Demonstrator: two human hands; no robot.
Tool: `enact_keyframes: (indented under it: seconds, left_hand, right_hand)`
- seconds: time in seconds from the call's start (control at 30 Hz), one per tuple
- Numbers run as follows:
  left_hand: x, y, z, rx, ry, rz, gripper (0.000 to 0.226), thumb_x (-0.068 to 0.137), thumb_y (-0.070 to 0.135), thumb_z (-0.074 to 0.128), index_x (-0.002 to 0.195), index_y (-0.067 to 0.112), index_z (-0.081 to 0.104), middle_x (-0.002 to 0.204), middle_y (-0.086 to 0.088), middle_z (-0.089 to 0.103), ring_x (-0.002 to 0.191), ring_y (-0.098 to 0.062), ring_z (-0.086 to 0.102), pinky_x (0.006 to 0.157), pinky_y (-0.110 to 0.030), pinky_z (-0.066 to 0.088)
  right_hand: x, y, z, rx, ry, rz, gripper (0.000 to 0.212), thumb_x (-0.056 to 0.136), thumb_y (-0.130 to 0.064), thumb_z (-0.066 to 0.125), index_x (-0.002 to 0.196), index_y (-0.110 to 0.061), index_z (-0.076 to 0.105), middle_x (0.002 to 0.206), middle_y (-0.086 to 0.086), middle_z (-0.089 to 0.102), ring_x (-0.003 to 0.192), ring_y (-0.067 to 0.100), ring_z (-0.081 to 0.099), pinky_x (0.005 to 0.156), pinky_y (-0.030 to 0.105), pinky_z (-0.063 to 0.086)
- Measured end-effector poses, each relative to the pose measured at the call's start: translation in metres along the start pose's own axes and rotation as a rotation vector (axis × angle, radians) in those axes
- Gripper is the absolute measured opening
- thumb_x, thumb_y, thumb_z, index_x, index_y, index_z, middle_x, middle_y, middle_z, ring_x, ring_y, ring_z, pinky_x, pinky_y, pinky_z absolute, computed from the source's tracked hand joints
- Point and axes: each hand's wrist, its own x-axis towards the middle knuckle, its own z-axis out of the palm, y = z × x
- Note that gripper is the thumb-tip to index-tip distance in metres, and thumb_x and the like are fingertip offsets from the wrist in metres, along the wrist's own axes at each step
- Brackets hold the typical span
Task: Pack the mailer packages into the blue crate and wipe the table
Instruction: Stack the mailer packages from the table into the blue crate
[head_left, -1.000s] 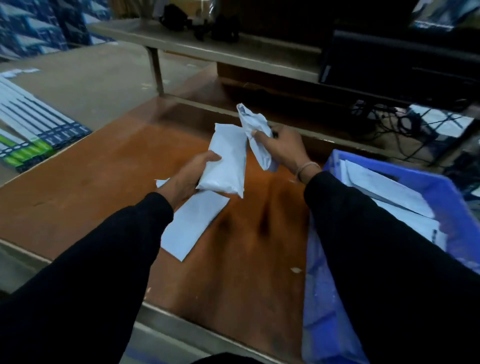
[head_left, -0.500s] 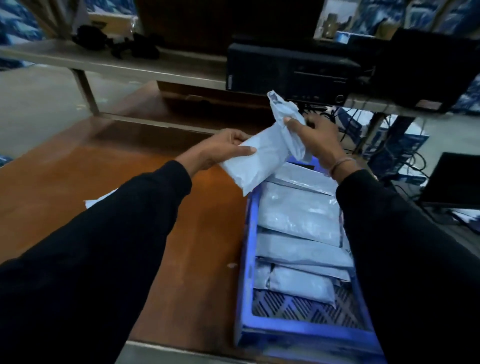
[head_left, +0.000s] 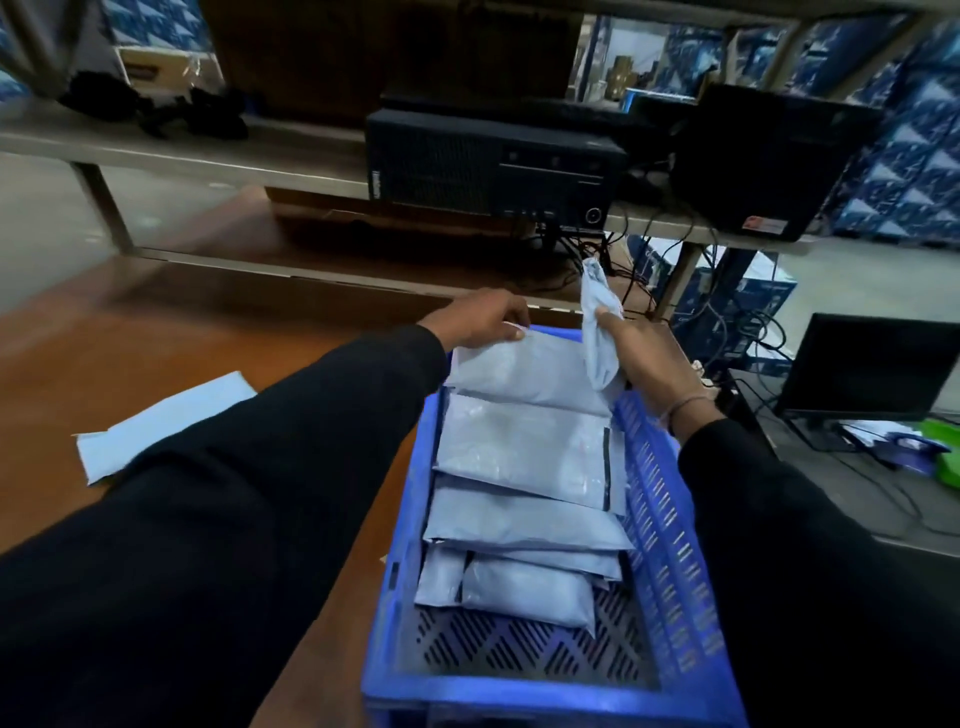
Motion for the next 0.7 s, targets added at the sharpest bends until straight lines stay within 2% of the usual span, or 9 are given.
enact_keyframes:
  seconds: [0.1,0.17,0.2,0.27,0.33,0.43,0.53,0.63,0.7]
  left_hand:
    - [0.002,0.008,0.016,0.213,0.17,-0.088,0.026,0.096,0.039,0.064,0.118,0.025,0.061,0.121,-0.002,0.064,0.122,-0.028,0.05,0.102,-0.047,0.033]
    - [-0.004,0.011,0.02,0.258,0.215,-0.048,0.03,0.098,0.043,0.061,0.121,0.025,0.062,0.126,-0.003,0.061,0.124,-0.029,0.046,0.102,-0.047,0.032]
    - [-0.009,0.01,0.02,0.256,0.201,-0.006,0.033,0.098,0.046,0.06,0.124,0.026,0.063,0.128,-0.003,0.06,0.125,-0.029,0.046,0.102,-0.045,0.033]
    - [-0.018,0.005,0.024,0.292,0.1,0.089,0.043,0.095,0.055,0.06,0.13,0.03,0.063,0.129,-0.001,0.058,0.125,-0.028,0.045,0.095,-0.042,0.033]
    - [-0.023,0.0,0.03,0.399,-0.008,0.118,0.051,0.094,0.059,0.059,0.138,0.034,0.059,0.131,-0.001,0.054,0.122,-0.028,0.044,0.091,-0.042,0.034]
    - [-0.023,-0.003,0.04,0.456,-0.067,0.061,0.053,0.098,0.054,0.057,0.147,0.035,0.052,0.138,-0.007,0.05,0.124,-0.031,0.043,0.095,-0.045,0.038]
    - [-0.026,-0.001,0.039,0.363,-0.056,0.019,0.054,0.097,0.054,0.059,0.146,0.031,0.054,0.139,-0.009,0.049,0.126,-0.034,0.042,0.099,-0.045,0.039]
    - [-0.032,-0.006,0.03,0.249,0.007,0.005,0.045,0.096,0.051,0.063,0.136,0.03,0.062,0.135,-0.006,0.053,0.124,-0.033,0.043,0.095,-0.043,0.036]
    - [-0.038,-0.013,0.023,0.217,0.055,-0.011,0.045,0.097,0.046,0.063,0.14,0.034,0.06,0.137,-0.003,0.054,0.127,-0.03,0.042,0.096,-0.043,0.035]
  right_hand:
    - [-0.005,0.015,0.009,0.065,-0.055,0.079,0.041,0.096,-0.051,0.056,0.11,-0.014,0.065,0.097,0.005,0.071,0.077,0.016,0.063,0.054,0.019,0.051]
    - [-0.002,0.026,0.018,0.106,-0.096,0.139,0.063,0.079,-0.071,0.058,0.118,-0.021,0.067,0.108,0.002,0.075,0.091,0.018,0.069,0.072,0.03,0.058]
    - [0.001,0.03,0.02,0.133,-0.09,0.142,0.072,0.072,-0.075,0.059,0.121,-0.022,0.065,0.11,0.0,0.074,0.098,0.02,0.07,0.082,0.038,0.059]
    - [0.009,0.037,0.023,0.155,-0.072,0.127,0.069,0.072,-0.073,0.06,0.12,-0.023,0.063,0.108,-0.001,0.074,0.101,0.021,0.07,0.087,0.047,0.058]
    - [0.01,0.036,0.025,0.131,-0.079,0.104,0.056,0.076,-0.07,0.061,0.109,-0.025,0.063,0.105,-0.002,0.074,0.098,0.021,0.071,0.088,0.048,0.058]
    - [0.012,0.043,0.018,0.017,-0.129,0.061,0.073,0.063,-0.085,0.066,0.111,-0.029,0.06,0.107,-0.006,0.073,0.1,0.02,0.07,0.092,0.049,0.057]
    - [0.0,0.032,0.008,-0.201,-0.209,-0.091,0.061,0.071,-0.069,0.072,0.112,-0.025,0.063,0.108,-0.003,0.071,0.1,0.019,0.068,0.088,0.045,0.057]
    - [-0.014,0.018,-0.001,-0.496,-0.307,-0.303,0.045,0.077,-0.052,0.079,0.107,-0.02,0.07,0.102,-0.002,0.071,0.093,0.018,0.065,0.085,0.042,0.054]
    - [-0.024,0.015,0.003,-0.628,-0.42,-0.36,0.045,0.076,-0.047,0.083,0.111,-0.021,0.071,0.106,-0.005,0.071,0.094,0.014,0.064,0.087,0.034,0.052]
